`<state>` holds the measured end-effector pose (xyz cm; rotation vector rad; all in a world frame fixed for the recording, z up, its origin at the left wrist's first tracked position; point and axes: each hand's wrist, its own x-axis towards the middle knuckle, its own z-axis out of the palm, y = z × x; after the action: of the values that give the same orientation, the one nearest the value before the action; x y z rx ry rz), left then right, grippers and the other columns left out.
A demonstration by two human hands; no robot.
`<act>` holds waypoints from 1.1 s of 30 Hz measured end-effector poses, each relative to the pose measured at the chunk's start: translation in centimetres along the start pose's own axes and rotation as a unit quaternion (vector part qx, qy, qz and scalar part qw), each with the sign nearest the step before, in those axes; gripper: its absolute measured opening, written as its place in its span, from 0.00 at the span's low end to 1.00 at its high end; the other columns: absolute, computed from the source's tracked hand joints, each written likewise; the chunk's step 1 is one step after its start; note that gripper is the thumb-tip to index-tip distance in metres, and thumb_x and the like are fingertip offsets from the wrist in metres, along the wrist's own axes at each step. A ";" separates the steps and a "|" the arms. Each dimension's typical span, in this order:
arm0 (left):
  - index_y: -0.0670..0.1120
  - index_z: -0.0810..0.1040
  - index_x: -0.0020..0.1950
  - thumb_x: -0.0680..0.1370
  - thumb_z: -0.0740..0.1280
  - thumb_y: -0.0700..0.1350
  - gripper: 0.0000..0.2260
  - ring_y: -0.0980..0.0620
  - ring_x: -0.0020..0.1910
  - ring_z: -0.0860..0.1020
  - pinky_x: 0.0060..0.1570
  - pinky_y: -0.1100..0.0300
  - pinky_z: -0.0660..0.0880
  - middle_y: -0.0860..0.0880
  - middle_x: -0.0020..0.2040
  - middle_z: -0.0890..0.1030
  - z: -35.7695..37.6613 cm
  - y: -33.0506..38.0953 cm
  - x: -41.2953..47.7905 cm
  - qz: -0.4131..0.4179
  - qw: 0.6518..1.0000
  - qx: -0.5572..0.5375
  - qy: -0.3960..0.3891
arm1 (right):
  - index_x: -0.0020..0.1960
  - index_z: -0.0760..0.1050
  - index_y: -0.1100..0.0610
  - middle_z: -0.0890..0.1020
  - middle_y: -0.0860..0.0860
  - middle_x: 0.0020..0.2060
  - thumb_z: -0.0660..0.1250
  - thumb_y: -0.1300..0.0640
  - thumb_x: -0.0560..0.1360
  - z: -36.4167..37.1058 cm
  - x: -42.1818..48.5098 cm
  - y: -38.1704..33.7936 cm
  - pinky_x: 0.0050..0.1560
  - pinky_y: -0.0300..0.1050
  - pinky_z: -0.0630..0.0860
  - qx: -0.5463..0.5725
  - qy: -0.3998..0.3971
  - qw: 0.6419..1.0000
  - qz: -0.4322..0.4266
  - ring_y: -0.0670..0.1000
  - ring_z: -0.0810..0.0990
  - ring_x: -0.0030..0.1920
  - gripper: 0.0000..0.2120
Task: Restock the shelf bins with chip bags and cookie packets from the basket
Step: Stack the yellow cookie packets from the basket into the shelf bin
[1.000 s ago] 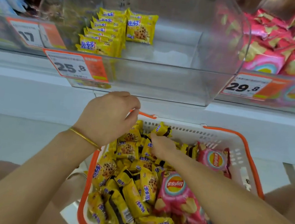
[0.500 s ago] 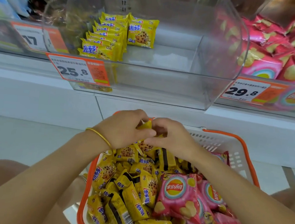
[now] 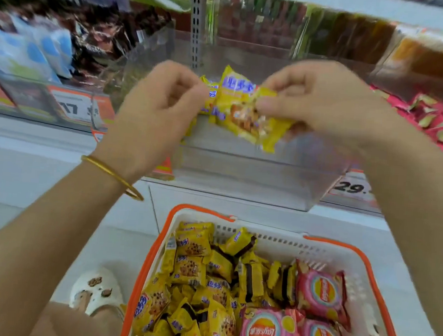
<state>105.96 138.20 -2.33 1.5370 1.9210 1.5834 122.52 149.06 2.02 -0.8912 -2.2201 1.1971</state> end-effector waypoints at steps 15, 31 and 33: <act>0.48 0.79 0.50 0.73 0.46 0.54 0.24 0.43 0.48 0.78 0.43 0.55 0.69 0.48 0.47 0.82 0.5 -5.8 0.6 0.061 0.924 0.377 -0.022 | 0.59 0.74 0.56 0.73 0.57 0.59 0.70 0.53 0.74 6.8 17.3 7.5 0.54 0.50 0.72 -0.495 0.054 0.867 -0.011 0.60 0.72 0.61 0.15; 0.42 0.79 0.54 0.78 0.57 0.47 0.14 0.42 0.49 0.76 0.47 0.47 0.73 0.46 0.50 0.81 0.0 -4.4 -1.1 0.183 0.940 0.285 0.029 | 0.52 0.76 0.53 0.79 0.50 0.45 0.66 0.63 0.72 3.6 8.6 1.7 0.49 0.47 0.76 -0.352 0.087 0.925 -0.113 0.52 0.78 0.49 0.09; 0.41 0.79 0.52 0.77 0.59 0.44 0.12 0.45 0.46 0.75 0.45 0.52 0.71 0.47 0.48 0.80 0.5 -3.3 -2.9 0.201 0.946 0.251 0.026 | 0.49 0.77 0.55 0.78 0.49 0.39 0.67 0.64 0.72 3.4 2.2 0.7 0.38 0.36 0.75 -0.253 0.062 0.954 -0.149 0.47 0.79 0.39 0.08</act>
<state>105.66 136.56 -6.45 2.2314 2.2737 1.3296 118.99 149.02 -0.14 -0.7454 -2.4850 0.4267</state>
